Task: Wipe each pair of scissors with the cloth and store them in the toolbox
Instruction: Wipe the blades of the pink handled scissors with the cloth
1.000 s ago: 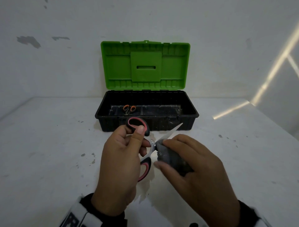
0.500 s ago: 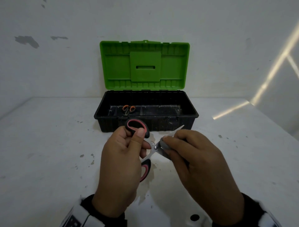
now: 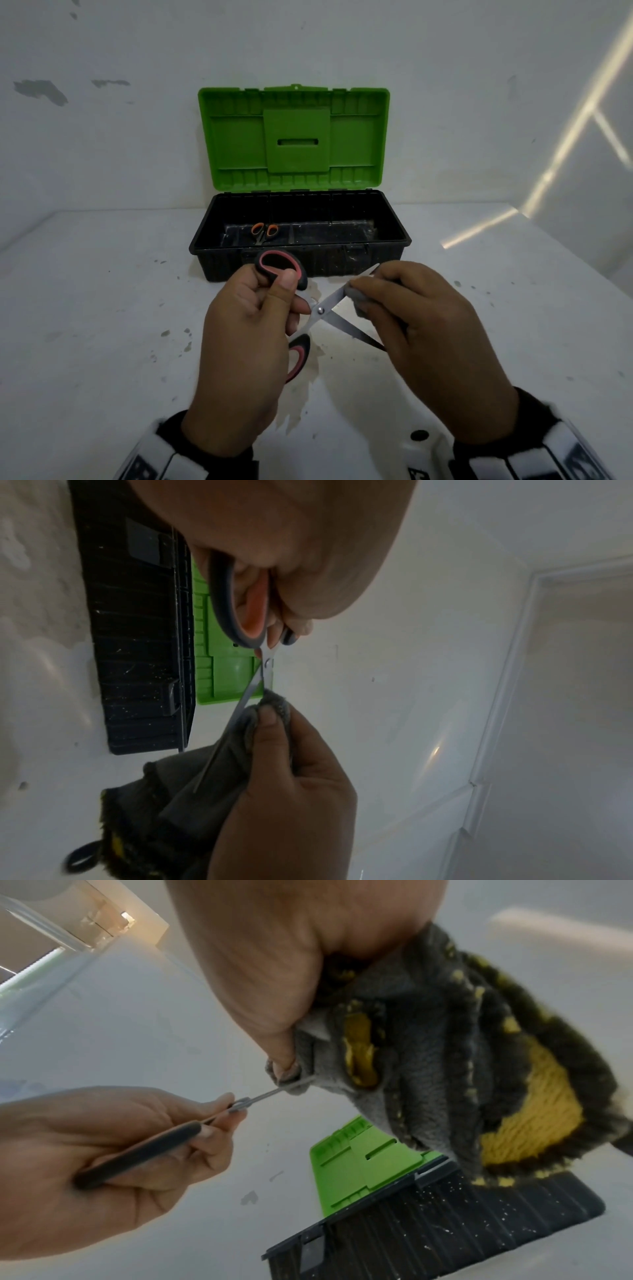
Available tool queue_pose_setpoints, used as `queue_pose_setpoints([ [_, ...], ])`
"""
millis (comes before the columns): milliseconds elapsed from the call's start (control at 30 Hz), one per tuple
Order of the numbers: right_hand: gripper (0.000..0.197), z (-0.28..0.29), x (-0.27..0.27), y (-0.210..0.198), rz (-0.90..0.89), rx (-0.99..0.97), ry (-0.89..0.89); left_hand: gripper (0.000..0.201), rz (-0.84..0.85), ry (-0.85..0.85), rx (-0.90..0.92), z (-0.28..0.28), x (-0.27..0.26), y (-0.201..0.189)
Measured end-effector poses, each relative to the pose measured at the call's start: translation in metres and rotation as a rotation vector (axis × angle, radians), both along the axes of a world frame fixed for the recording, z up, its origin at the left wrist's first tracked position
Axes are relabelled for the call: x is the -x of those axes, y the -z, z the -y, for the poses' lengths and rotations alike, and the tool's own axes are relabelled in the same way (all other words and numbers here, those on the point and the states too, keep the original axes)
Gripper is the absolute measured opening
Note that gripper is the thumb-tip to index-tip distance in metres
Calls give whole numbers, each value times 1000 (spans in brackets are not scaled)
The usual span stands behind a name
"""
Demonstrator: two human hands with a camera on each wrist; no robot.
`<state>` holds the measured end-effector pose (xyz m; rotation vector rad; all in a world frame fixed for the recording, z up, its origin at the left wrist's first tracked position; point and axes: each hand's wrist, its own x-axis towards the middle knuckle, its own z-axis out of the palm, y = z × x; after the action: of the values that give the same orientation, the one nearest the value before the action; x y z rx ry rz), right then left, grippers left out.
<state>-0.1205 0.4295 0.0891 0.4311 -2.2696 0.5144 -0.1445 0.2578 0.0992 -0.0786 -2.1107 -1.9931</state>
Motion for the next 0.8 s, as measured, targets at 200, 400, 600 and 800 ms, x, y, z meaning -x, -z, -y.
queue_pose_setpoints([
  [200, 22, 6, -5, 0, -9, -12, -9, 23, -24, 16, 5, 0, 1, 0],
  [400, 19, -5, -2, 0, -33, 77, 38, 21, -27, 35, -15, -2, -2, -3],
  [600, 19, -11, -3, 0, -40, 61, 23, 20, -34, 28, 21, 0, -3, -4],
  [800, 19, -11, -3, 2, -29, 91, 46, 22, -17, 26, 8, -3, -3, 2],
])
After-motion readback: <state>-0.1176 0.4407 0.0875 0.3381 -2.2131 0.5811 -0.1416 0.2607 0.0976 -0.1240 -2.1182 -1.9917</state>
